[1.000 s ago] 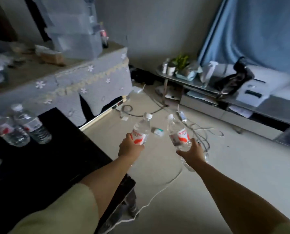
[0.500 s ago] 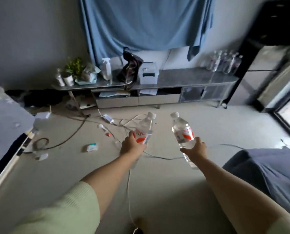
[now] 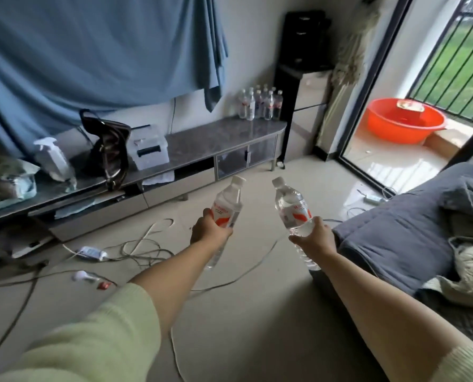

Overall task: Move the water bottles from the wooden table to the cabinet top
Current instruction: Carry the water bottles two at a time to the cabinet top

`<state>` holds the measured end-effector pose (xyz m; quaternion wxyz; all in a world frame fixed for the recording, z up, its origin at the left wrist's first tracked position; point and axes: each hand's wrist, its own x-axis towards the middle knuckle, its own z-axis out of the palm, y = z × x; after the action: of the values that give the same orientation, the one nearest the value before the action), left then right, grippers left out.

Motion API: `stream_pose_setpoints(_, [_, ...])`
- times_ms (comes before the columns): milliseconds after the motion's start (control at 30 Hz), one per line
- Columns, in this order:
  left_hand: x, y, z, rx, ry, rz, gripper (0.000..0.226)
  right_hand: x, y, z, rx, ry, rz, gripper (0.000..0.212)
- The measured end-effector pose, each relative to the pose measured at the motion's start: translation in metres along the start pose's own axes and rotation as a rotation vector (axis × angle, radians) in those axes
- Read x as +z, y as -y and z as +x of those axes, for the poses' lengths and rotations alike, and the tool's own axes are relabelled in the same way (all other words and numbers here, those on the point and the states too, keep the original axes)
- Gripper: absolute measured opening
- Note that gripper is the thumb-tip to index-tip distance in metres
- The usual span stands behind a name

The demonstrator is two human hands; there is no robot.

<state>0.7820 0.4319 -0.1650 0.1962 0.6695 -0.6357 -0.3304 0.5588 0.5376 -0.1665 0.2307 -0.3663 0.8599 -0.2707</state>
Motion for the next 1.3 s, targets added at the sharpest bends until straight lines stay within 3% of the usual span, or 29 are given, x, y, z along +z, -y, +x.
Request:
stream_pose_setpoints(433, [0.074,-0.117,0.09,0.198,0.167,0.028,0.051,-0.049,-0.015,0.109,0.11,-0.118,0.062,0.064])
stream_pose_setpoints(933, [0.193,-0.256,0.209,0.116,0.195,-0.028,0.05,-0.116,-0.043,0.326,0.157,-0.081,0.122,0.065])
stream_pose_setpoints(1300, [0.22,-0.311,0.383,0.108,0.232,-0.057,0.056,-0.098,0.021,0.498,0.15,-0.095,0.156,0.061])
